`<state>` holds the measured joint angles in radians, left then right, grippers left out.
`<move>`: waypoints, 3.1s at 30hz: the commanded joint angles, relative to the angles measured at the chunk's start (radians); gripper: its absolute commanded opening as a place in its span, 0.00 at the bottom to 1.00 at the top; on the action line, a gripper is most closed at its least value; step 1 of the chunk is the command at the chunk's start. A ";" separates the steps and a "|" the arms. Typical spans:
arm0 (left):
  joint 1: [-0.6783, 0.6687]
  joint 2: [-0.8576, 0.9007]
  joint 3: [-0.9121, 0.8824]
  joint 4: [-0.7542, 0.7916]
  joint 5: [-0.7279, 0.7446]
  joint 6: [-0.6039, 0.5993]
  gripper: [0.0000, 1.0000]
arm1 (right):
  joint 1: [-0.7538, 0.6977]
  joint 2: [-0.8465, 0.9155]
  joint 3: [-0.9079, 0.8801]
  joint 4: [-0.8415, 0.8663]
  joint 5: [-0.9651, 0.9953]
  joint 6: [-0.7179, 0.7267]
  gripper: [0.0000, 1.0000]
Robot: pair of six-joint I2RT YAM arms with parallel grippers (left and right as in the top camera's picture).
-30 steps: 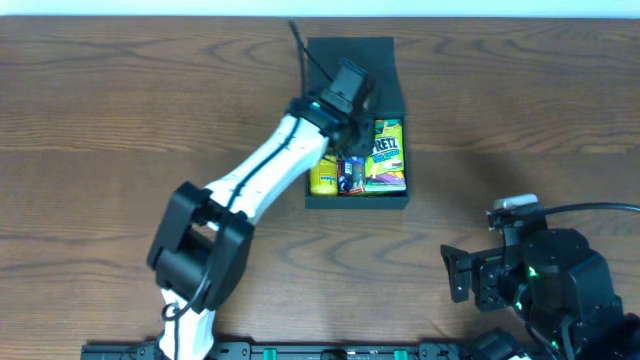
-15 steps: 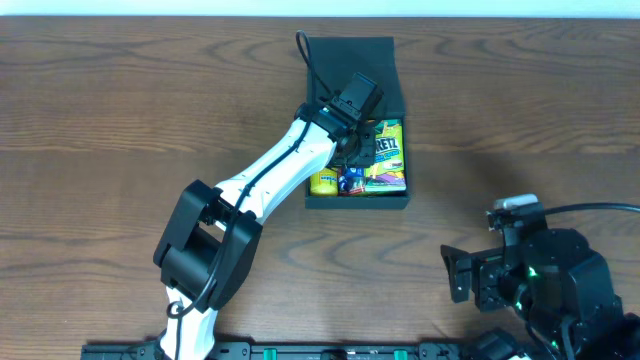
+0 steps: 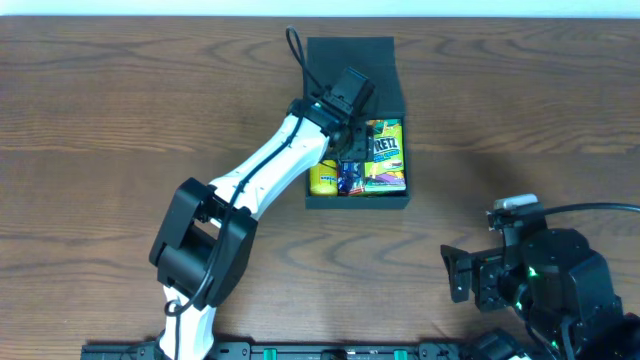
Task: Pack container
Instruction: 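Carry the Eclipse tin into the box and release it, then raise both grippers to the box lid's top edge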
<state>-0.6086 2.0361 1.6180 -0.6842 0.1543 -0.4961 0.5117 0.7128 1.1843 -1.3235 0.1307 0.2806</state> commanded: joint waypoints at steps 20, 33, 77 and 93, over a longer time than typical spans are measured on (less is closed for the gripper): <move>0.426 -0.187 0.042 0.172 -0.285 0.153 0.90 | -0.009 -0.002 0.008 -0.002 0.007 -0.008 0.99; 0.430 -0.060 0.042 0.227 -0.196 0.180 0.94 | -0.009 -0.002 0.008 -0.002 0.007 -0.008 0.99; 0.404 0.214 0.258 0.338 0.422 0.026 0.06 | -0.543 1.065 -0.005 1.095 -0.428 0.058 0.01; 0.439 0.321 0.259 0.292 0.402 -0.064 0.05 | -0.560 1.455 0.293 1.077 -0.632 0.088 0.02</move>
<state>-0.1883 2.3177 1.8545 -0.3847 0.5365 -0.5064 -0.0372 2.1288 1.4055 -0.2279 -0.4400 0.3748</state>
